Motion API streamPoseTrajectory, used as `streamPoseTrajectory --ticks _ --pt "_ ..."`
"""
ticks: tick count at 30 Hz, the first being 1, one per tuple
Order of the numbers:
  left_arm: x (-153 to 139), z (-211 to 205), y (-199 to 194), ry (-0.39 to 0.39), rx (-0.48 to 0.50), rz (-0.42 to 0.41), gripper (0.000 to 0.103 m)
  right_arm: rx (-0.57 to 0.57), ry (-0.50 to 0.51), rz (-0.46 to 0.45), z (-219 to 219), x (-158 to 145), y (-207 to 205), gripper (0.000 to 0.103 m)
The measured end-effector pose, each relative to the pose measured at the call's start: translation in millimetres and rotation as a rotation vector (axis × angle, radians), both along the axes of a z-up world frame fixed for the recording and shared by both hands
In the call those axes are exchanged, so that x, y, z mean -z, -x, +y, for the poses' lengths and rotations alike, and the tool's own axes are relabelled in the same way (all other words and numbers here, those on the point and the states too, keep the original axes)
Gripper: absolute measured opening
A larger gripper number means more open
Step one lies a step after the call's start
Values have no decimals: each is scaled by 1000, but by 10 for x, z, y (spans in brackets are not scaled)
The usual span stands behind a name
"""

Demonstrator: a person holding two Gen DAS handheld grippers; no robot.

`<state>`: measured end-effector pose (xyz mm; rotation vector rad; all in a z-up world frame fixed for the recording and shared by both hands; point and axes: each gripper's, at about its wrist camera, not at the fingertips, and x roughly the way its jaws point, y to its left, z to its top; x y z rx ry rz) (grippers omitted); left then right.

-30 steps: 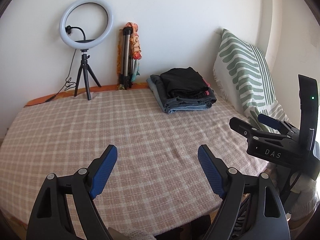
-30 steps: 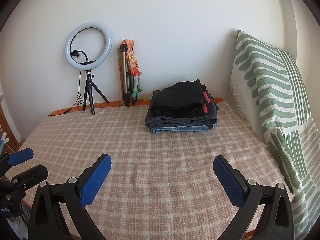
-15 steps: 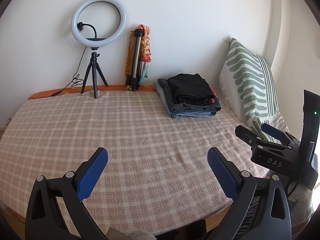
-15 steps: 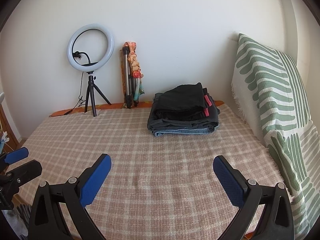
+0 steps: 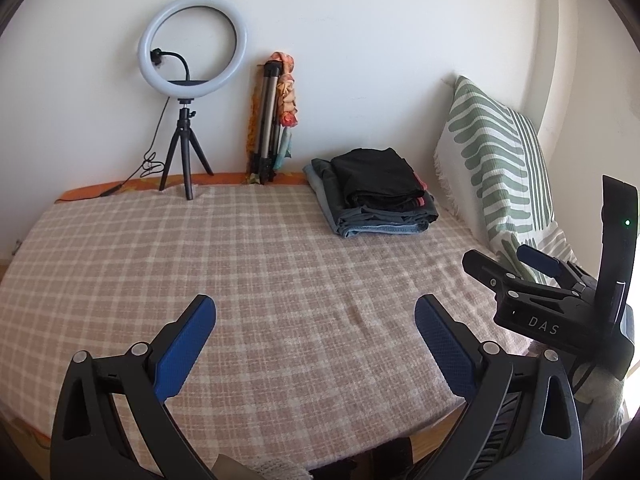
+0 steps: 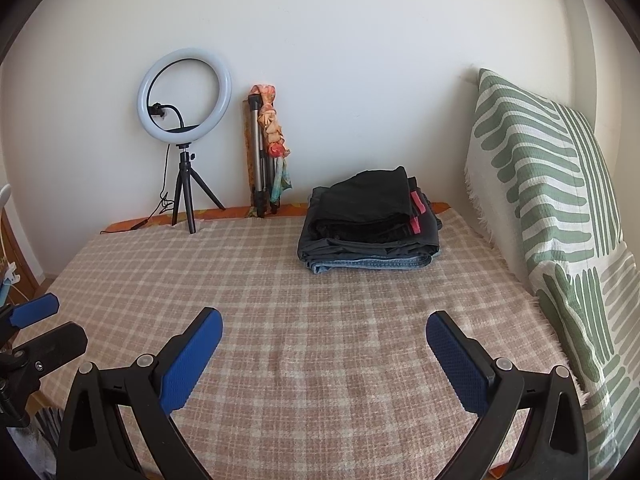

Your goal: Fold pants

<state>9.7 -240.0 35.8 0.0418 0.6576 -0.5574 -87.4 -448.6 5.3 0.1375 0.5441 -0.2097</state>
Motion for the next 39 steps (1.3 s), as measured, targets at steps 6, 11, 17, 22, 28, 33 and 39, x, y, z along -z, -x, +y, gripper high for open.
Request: streamPoseTrajectory --ticks 6,11,17,22,28,33,39 --pt "-7 -9 7 -3 4 -5 100 -1 -4 0 -1 1 -6 103" --pt "-18 -17 16 -4 7 -9 100 -3 -3 1 10 2 -7 103" --pt "-22 -25 25 -10 9 -16 100 -3 -4 2 11 6 -15 103" --pt "-24 -25 25 -12 9 -19 100 -4 -7 3 6 22 -15 103" --pt "-24 -33 26 -12 7 -18 100 -4 -7 5 9 27 -9 103" --pt "-24 -39 27 -12 11 -13 100 -8 -8 11 8 48 -22 103" --pt "-23 -17 33 -14 7 -20 100 -14 -9 15 7 56 -43 103"
